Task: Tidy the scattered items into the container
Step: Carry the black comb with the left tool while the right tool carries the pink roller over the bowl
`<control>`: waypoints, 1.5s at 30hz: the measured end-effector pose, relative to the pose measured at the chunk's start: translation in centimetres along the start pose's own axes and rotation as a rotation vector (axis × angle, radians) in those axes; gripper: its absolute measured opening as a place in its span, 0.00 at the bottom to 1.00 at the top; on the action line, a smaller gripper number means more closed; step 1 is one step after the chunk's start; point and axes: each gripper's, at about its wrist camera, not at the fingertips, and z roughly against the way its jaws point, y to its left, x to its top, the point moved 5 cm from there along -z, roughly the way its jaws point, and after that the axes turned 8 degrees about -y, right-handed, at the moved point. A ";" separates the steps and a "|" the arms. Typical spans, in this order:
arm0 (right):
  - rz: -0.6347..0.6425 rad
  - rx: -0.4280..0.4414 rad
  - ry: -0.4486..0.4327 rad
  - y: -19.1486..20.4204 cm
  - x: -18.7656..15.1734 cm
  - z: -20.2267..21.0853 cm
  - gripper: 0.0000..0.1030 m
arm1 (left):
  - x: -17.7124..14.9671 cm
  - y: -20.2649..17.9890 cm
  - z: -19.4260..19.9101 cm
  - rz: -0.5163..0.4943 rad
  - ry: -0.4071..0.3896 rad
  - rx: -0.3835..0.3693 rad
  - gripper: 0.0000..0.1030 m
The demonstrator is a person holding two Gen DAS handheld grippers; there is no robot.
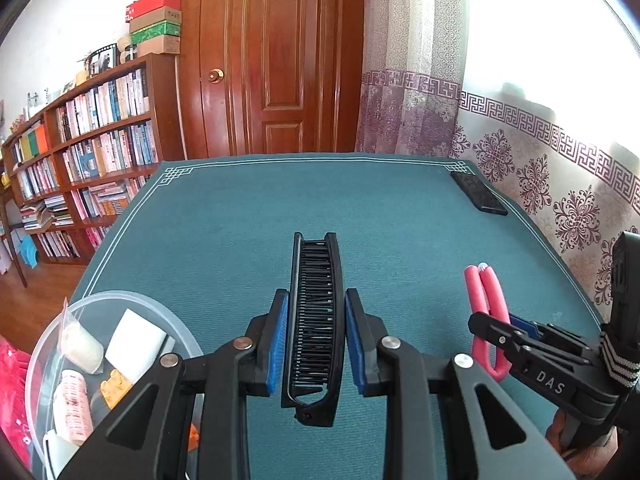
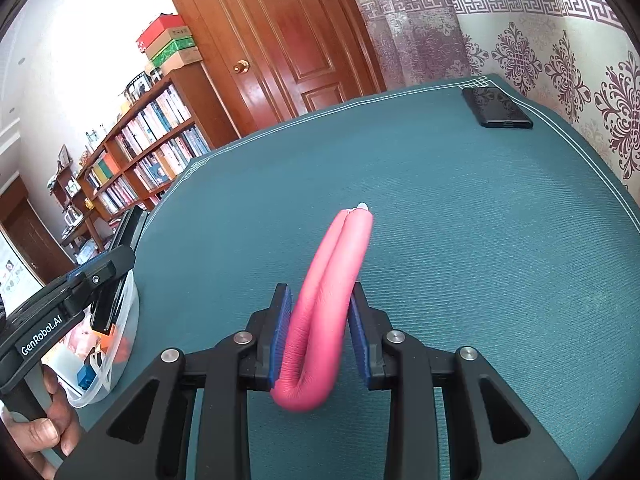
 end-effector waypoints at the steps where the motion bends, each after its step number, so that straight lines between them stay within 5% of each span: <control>1: 0.003 0.002 0.001 0.3 -0.1 0.0 0.30 | 0.0 0.3 0.2 0.003 -0.001 0.003 0.29; 23: 0.122 0.142 0.017 11.0 -1.1 -0.4 0.30 | -1.1 7.4 2.9 0.061 -0.036 0.101 0.29; 37: 0.228 0.252 0.061 19.2 -2.6 -2.0 0.31 | -2.9 16.2 5.0 0.138 -0.028 0.221 0.29; 45: 0.291 0.324 0.113 23.4 -4.8 -3.0 0.31 | -3.5 18.6 5.2 0.178 -0.010 0.202 0.30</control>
